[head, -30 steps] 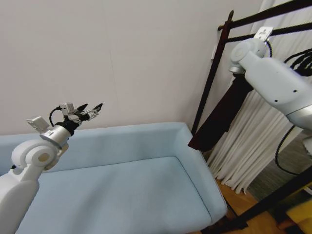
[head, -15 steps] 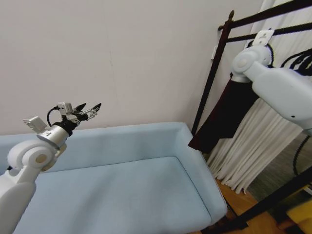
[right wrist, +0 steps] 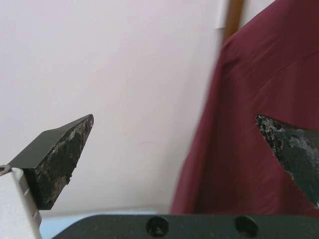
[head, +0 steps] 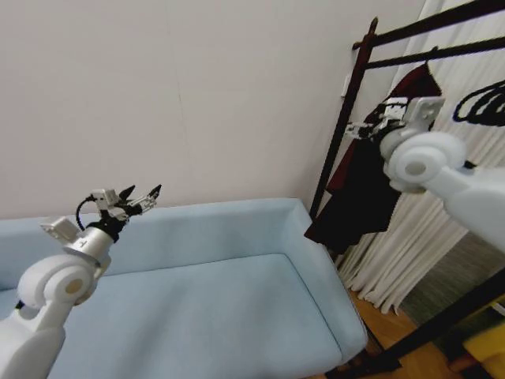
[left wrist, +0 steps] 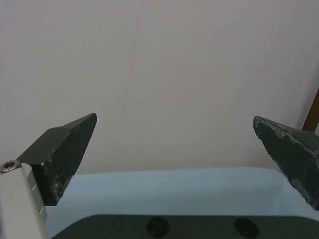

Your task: Pick up the clothes from the sofa and hang them on the clothes hanger.

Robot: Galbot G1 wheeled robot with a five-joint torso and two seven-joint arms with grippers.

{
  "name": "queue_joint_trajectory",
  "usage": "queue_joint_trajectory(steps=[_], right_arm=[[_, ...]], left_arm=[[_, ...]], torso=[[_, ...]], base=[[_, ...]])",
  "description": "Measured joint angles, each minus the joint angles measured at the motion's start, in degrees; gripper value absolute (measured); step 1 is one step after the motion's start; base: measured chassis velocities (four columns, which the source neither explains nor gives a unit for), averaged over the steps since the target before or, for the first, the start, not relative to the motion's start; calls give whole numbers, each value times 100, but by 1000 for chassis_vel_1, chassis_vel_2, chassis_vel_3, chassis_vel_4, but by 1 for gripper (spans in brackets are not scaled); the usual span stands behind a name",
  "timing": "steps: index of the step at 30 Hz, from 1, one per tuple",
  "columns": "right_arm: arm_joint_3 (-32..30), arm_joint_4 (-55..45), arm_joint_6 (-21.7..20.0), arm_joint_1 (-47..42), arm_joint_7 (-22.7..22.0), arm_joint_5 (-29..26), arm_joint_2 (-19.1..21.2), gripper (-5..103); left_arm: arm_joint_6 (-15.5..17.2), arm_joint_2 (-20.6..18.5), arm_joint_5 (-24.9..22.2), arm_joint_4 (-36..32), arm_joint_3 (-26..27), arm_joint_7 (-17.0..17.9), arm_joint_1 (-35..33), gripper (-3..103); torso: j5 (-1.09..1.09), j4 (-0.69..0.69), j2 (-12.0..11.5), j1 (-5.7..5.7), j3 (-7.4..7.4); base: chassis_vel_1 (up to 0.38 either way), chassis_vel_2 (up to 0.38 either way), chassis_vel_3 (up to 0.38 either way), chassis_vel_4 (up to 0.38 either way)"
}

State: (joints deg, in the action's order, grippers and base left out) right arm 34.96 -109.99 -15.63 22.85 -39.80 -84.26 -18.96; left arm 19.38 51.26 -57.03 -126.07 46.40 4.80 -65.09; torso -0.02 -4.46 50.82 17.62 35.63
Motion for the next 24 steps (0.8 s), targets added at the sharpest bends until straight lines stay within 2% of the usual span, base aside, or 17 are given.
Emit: queue_joint_trajectory(steps=[3, 9, 13, 16, 18, 19, 21, 22, 23, 24], right_arm=[[-85, -330, 161, -355, 202, 168, 122, 100], [-238, -921, 206, -1015, -113, 288, 160, 100], [-275, -1149, 258, -1441, -150, 460, 354, 100], [-260, -1454, 472, -1847, -155, 649, 598, 100], [-407, -1538, 513, -2079, -177, 812, 599, 100], [-662, -1579, 529, -2333, -231, 999, 559, 100], [-1868, -1627, 429, -3267, -364, 1474, 216, 100], [-2143, -1627, 396, -3489, -380, 1540, 119, 100], [-2812, -1635, 328, -4210, -400, 1672, -171, 100], [-2812, -1635, 328, -4210, -400, 1672, -171, 100]], left_arm=[[-33, 195, 173, -153, 100, -28, -324, 100], [-149, 537, 568, -312, 206, -136, -785, 100], [-170, 631, 658, -374, 296, -192, -925, 100], [-233, 677, 753, -393, 377, -257, -1034, 100], [-254, 693, 782, -392, 393, -288, -1065, 100], [-277, 703, 815, -391, 406, -315, -1095, 100], [-315, 711, 872, -390, 414, -357, -1146, 100], [-319, 711, 876, -389, 414, -358, -1151, 100], [-327, 702, 886, -394, 414, -358, -1168, 100], [-327, 702, 886, -394, 414, -358, -1168, 100]], torso=[[-1, -1, 0, 0, -1], [3, 3, 0, 1, 0], [1, 1, 0, 1, 0], [2, -4, 1, 0, -1], [0, -4, 0, 0, -1], [1, -3, 1, 0, -1], [5, 1, 1, 0, -1], [7, 2, 1, 0, -1], [8, 5, 1, 0, -1], [8, 5, 1, 0, -1]], base=[[0, 0, 0, 0], [0, 0, 0, 0], [0, 0, 0, 0], [0, 0, 0, 0], [0, 0, 0, 0], [0, 0, 0, 0], [0, 0, 0, 0], [0, 0, 0, 0], [0, 0, 0, 0], [0, 0, 0, 0]])
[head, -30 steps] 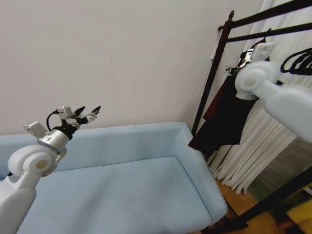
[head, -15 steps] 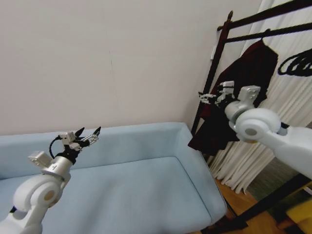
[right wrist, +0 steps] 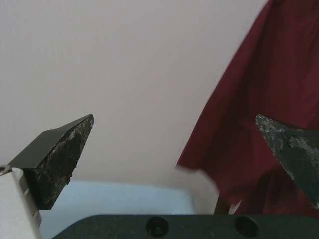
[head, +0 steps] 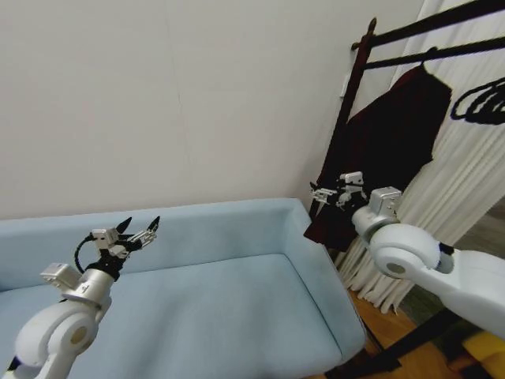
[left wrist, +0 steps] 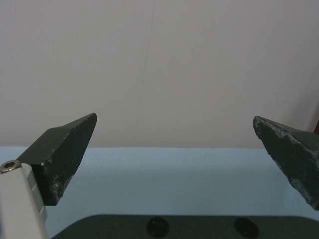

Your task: Pick up the clothes from the sofa and hang them on the clothes hanger.

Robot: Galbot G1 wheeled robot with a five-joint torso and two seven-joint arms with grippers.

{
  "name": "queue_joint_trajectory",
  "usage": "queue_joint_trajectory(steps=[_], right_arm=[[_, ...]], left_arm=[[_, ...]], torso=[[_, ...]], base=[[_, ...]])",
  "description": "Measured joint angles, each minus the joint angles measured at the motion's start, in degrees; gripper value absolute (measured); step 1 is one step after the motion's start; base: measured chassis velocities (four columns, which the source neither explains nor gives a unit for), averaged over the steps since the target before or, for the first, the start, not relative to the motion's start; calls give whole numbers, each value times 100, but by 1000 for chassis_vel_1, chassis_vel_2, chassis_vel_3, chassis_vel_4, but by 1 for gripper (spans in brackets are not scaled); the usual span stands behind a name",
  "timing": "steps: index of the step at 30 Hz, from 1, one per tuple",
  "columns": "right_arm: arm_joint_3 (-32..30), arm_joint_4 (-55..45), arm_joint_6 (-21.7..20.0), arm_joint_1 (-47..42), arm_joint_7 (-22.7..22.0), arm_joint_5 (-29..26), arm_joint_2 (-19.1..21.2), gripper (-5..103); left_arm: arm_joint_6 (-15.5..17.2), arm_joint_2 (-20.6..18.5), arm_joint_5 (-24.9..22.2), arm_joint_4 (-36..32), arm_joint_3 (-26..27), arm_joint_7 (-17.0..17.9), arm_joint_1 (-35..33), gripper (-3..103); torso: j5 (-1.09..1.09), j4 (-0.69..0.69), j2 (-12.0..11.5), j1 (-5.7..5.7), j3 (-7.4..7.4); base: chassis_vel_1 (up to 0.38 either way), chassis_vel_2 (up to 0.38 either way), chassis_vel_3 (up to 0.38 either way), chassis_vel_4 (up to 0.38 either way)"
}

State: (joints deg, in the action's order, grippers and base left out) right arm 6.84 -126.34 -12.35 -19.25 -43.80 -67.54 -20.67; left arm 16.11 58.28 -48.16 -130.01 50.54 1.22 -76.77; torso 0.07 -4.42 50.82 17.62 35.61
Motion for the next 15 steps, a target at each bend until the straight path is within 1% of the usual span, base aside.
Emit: queue_joint_trajectory(steps=[1, 2, 3, 4, 5, 6, 8, 9, 10, 12, 13, 14, 15], right_arm=[[-230, 7, -14, -380, -1, 52, -146, 100], [-625, 62, 24, -1097, 103, 406, -454, 100], [-847, 134, 46, -1456, 250, 668, -654, 100], [-1016, 233, 87, -1835, 430, 974, -911, 100], [-1016, 233, 87, -1835, 430, 974, -911, 100], [-1114, 320, 144, -2163, 560, 1212, -1116, 100], [-1348, 501, 328, -2886, 908, 1815, -1549, 100], [-1490, 606, 428, -3267, 1160, 2227, -1823, 100], [-1490, 606, 428, -3267, 1160, 2227, -1823, 100], [-1693, 782, 555, -3805, 1578, 2934, -2399, 100], [-1748, 856, 594, -4002, 1700, 3253, -2782, 100], [-1750, 890, 605, -4113, 1762, 3437, -3115, 100], [-1722, 928, 607, -4239, 1841, 3675, -3583, 100]], left_arm=[[-6, -15, 3, -4, 0, -1, -10, 100], [-15, -68, 4, -25, 3, -4, -29, 100], [-19, -92, 10, -30, 11, -5, -43, 100], [-32, -99, 34, -33, 24, -19, -77, 100], [-32, -99, 34, -33, 24, -19, -77, 100], [-49, -95, 62, -37, 28, -25, -114, 100], [-107, -46, 139, -40, 0, -71, -183, 100], [-141, -3, 207, -40, -49, -99, -211, 100], [-141, -3, 207, -40, -49, -99, -211, 100], [-255, 140, 433, -3, -200, -157, -249, 100], [-317, 209, 559, 26, -269, -177, -264, 100], [-385, 294, 679, 62, -335, -205, -277, 100], [-503, 437, 864, 114, -423, -227, -299, 100]], torso=[[-9, -2, 0, 0, 1], [-11, -1, -1, 2, 2], [-6, -8, 0, 1, 1], [-4, -7, 0, 1, 1], [-4, -7, 0, 1, 1], [-9, -5, -1, 1, 2], [-7, -3, 0, 2, 2], [-6, -5, 0, 1, 2], [-6, -5, 0, 1, 2], [-10, -7, -1, 1, 1], [-5, -7, 0, 1, 1], [-5, -9, 0, 1, 1], [-9, -6, -1, 1, 1]], base=[[0, 0, 0, 0], [0, 0, 0, 0], [0, 0, 0, 0], [0, 0, 0, 0], [0, 0, 0, 0], [0, 0, 0, 0], [0, 0, 0, 0], [0, 0, 0, 0], [0, 0, 0, 0], [0, 0, 0, 0], [0, 0, 0, 0], [0, 0, 0, 0], [0, 0, 0, 0]])
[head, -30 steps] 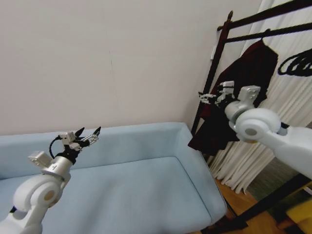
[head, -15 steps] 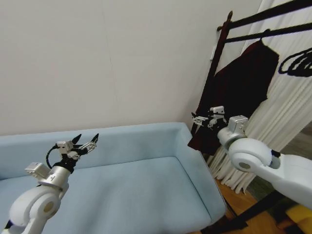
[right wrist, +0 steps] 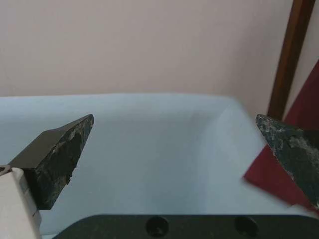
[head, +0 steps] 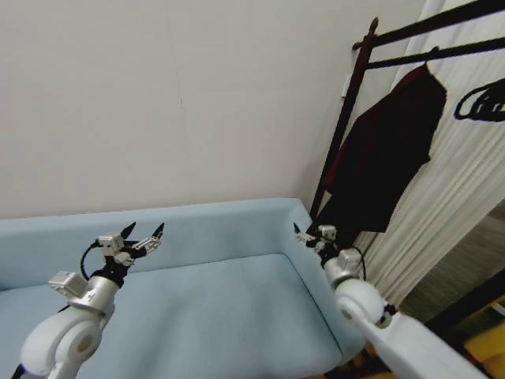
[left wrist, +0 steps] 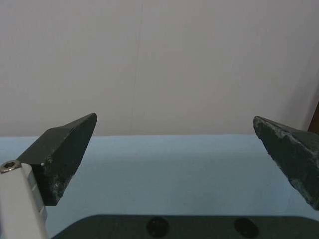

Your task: Pick up the clothes from the sofa and hang them on the clothes hanger.

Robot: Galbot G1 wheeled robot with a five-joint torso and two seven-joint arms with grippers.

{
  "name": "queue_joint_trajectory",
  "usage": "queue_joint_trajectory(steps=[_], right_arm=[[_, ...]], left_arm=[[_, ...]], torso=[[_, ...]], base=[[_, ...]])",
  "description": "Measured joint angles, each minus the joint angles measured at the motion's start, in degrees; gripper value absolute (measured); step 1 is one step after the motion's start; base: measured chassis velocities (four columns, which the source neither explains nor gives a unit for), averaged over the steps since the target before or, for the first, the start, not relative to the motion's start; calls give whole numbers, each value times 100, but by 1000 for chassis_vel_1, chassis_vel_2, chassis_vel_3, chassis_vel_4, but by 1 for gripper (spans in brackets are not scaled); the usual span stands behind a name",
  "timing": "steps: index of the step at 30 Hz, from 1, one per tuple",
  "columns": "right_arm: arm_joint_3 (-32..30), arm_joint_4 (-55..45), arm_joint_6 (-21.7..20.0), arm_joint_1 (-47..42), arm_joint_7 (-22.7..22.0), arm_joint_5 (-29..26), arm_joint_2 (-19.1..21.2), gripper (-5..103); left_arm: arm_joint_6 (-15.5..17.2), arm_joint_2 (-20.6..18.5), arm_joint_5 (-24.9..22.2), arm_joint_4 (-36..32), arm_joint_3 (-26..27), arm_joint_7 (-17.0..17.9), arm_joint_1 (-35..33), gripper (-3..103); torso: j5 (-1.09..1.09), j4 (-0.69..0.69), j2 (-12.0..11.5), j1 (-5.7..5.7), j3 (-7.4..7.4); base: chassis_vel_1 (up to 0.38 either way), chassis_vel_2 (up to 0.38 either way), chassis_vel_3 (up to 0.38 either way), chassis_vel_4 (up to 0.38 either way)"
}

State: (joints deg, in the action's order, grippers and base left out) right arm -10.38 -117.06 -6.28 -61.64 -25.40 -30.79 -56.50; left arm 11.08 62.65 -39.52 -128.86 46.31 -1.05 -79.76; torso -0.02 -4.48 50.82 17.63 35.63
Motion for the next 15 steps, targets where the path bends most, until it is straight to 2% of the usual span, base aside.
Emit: queue_joint_trajectory(steps=[1, 2, 5, 6, 10, 11, 12, 15], right_arm=[[0, 0, 0, 0, 0, 0, 0, 100], [32, 33, 1, -86, 119, 288, -403, 100], [97, 109, -5, -233, 514, 1164, -1070, 100], [97, 109, -5, -233, 514, 1164, -1070, 100], [156, 36, -211, -444, 776, 1996, -1482, 100], [156, 36, -211, -444, 776, 1996, -1482, 100], [157, 0, -216, -512, 851, 2159, -1498, 100], [162, -76, -215, -710, 900, 2377, -1450, 100]], left_arm=[[0, 0, 0, 0, 0, 0, 0, 100], [-134, 174, 199, 46, -95, 3, -39, 100], [-540, 558, 723, 129, -204, 30, -210, 100], [-540, 558, 723, 129, -204, 30, -210, 100], [-1083, 946, 1724, 212, -213, -11, -573, 100], [-1083, 946, 1724, 212, -213, -11, -573, 100], [-1220, 1068, 1995, 242, -191, -33, -694, 100], [-1465, 1404, 2330, 318, -201, -77, -967, 100]], torso=[[0, 0, 0, 0, 0], [0, 2, 0, 0, 0], [6, 3, 0, 0, 0], [6, 3, 0, 0, 0], [3, 1, 0, 0, -1], [3, 1, 0, 0, -1], [3, 2, 0, -1, -1], [2, 2, 0, -1, -1]], base=[[0, 0, 0, 0], [0, 0, 0, 0], [0, 0, 0, 0], [0, 0, 0, 0], [0, 0, 0, 0], [0, 0, 0, 0], [0, 0, 0, 0], [0, 0, 0, 0]])
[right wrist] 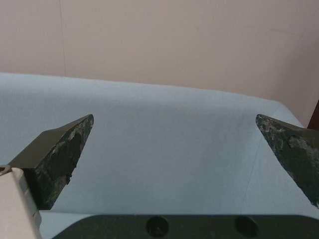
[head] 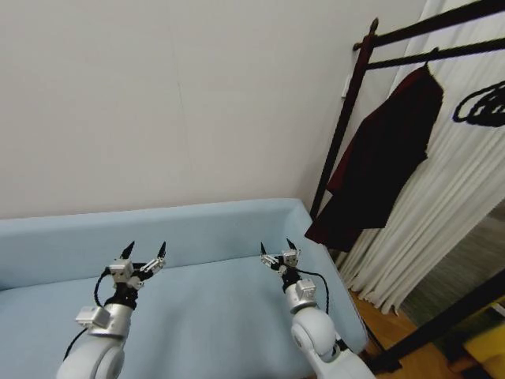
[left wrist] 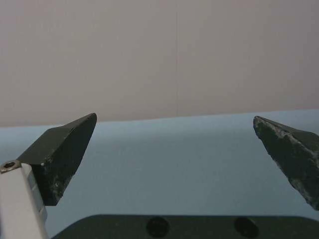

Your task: Pick up the clothes from the sofa and hang them on the clothes hanger.

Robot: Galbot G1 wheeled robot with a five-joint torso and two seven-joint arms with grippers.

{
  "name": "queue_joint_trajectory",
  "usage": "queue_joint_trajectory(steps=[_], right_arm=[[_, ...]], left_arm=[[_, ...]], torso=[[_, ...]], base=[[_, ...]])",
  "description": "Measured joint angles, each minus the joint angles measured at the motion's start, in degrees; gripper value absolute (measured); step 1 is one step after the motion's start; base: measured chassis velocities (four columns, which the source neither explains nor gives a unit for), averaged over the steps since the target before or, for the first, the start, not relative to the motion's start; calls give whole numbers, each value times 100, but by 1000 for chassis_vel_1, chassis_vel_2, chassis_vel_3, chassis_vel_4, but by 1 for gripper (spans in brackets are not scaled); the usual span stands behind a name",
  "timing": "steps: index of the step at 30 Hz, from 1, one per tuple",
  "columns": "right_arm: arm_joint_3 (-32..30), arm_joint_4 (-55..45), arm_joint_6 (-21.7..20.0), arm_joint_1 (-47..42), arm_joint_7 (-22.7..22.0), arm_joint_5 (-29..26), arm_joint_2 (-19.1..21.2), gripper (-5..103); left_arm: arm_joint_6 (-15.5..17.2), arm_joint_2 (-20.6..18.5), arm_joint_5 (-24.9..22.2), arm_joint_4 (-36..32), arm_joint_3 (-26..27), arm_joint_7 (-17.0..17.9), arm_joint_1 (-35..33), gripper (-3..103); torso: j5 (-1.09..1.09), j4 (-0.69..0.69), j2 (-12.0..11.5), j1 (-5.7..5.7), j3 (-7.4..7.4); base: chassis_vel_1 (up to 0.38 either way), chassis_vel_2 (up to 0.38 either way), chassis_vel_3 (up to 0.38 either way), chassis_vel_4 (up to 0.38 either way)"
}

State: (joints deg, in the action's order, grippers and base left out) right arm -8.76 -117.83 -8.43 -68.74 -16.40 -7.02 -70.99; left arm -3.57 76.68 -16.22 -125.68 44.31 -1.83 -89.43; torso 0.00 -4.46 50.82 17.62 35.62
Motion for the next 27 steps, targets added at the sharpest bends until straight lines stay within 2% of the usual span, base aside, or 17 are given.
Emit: queue_joint_trajectory(steps=[5, 9, 13, 17, 27], right_arm=[[-42, -38, 16, -213, 8, -183, 108, 100], [-100, -85, 2, -144, -31, -600, 249, 100], [-159, -172, -131, -5, -199, -931, 398, 100], [-279, -398, -495, 93, -505, -1217, 582, 100], [-377, -672, -782, 71, -783, -1493, 686, 100]], left_arm=[[-223, 423, 202, 94, -60, -52, -271, 100], [-221, 483, 271, 87, -44, -40, -317, 100], [-17, 446, 264, -65, 2, 76, -285, 100], [479, 418, 269, -481, 10, 293, -347, 100], [757, 417, 278, -727, 15, 441, -402, 100]], torso=[[0, -1, 0, 0, 0], [-1, -1, 0, 0, 0], [-1, -1, -1, 0, 0], [-1, 0, -1, 0, 1], [0, 0, -1, 0, 1]], base=[[0, 0, 0, 0], [0, 0, 0, 0], [0, 0, 0, 0], [0, 0, 0, 0], [0, 0, 0, 0]])
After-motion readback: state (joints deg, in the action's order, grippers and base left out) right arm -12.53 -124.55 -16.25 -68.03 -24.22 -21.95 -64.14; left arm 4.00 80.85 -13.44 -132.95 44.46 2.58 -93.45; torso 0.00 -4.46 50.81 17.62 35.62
